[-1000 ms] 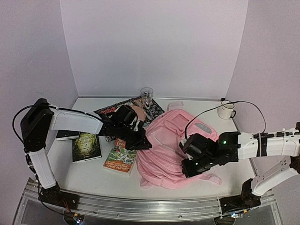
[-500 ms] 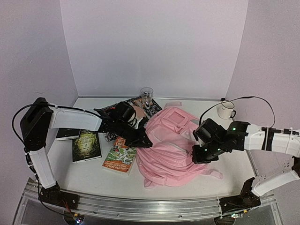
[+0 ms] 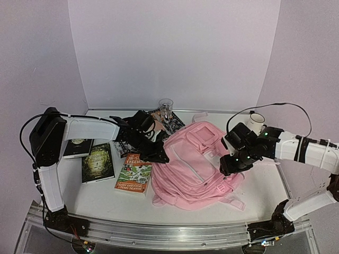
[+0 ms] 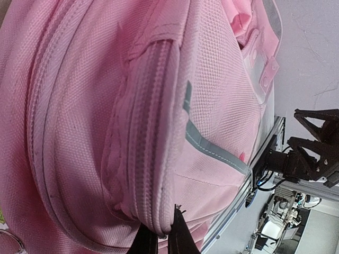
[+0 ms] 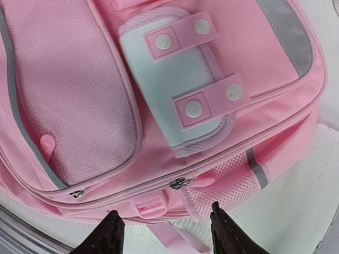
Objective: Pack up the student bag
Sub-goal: Adjust the student bag at the center of the board.
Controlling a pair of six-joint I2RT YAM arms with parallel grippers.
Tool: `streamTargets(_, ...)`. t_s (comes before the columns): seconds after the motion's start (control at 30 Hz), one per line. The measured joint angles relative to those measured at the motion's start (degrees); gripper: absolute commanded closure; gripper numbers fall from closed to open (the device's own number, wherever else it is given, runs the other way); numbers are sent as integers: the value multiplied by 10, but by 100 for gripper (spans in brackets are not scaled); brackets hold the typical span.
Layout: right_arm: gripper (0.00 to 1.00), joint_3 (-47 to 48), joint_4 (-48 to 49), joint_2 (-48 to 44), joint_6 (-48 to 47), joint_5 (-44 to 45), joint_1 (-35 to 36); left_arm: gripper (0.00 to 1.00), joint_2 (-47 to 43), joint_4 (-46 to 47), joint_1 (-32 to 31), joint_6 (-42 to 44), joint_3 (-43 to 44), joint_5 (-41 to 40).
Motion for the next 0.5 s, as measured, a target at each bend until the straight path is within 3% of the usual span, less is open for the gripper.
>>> streamTargets(0.2, 38, -14, 7, 28, -59, -53, -73, 100, 31, -15, 6, 9, 37, 0)
streamTargets(0.5, 31, -25, 29, 109, -97, -108, -88, 100, 76, -28, 21, 14, 93, 4)
